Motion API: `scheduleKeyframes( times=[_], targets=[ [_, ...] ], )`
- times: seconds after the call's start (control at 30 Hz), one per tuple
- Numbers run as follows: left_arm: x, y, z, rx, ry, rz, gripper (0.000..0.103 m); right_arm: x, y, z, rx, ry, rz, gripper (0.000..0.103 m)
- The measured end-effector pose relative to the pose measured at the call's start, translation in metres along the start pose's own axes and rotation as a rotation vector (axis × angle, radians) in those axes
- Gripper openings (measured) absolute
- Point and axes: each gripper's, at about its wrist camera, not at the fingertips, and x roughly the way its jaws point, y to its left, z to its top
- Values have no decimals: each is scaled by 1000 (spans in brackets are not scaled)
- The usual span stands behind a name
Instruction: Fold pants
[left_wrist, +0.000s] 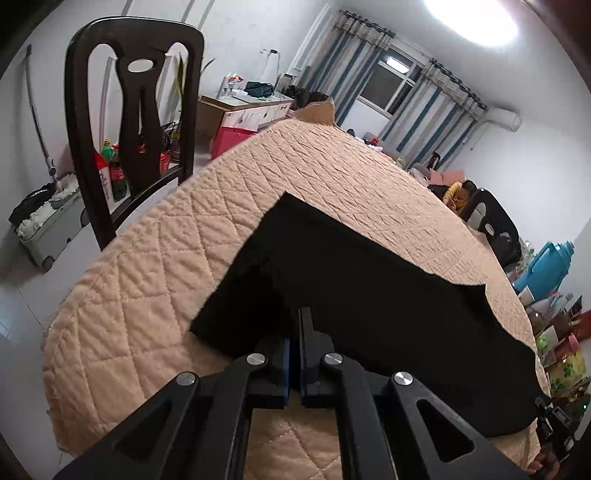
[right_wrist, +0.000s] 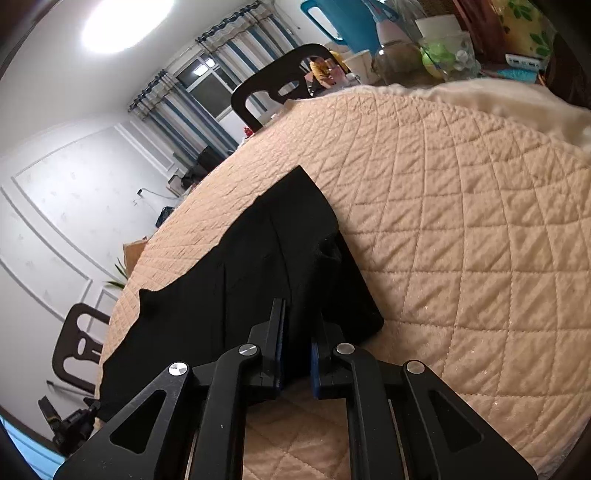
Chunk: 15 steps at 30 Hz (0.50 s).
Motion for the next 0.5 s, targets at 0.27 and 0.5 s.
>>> scheduleKeyframes(
  times=[0.27, 0.5],
  targets=[
    [-30, 11, 14, -45, -134, 130, 17, -41, 5, 2, -99, -170, -207, 25],
    [3, -53, 11, 160, -30, -22, 30, -10, 47, 4, -296, -115, -116, 25]
  ],
)
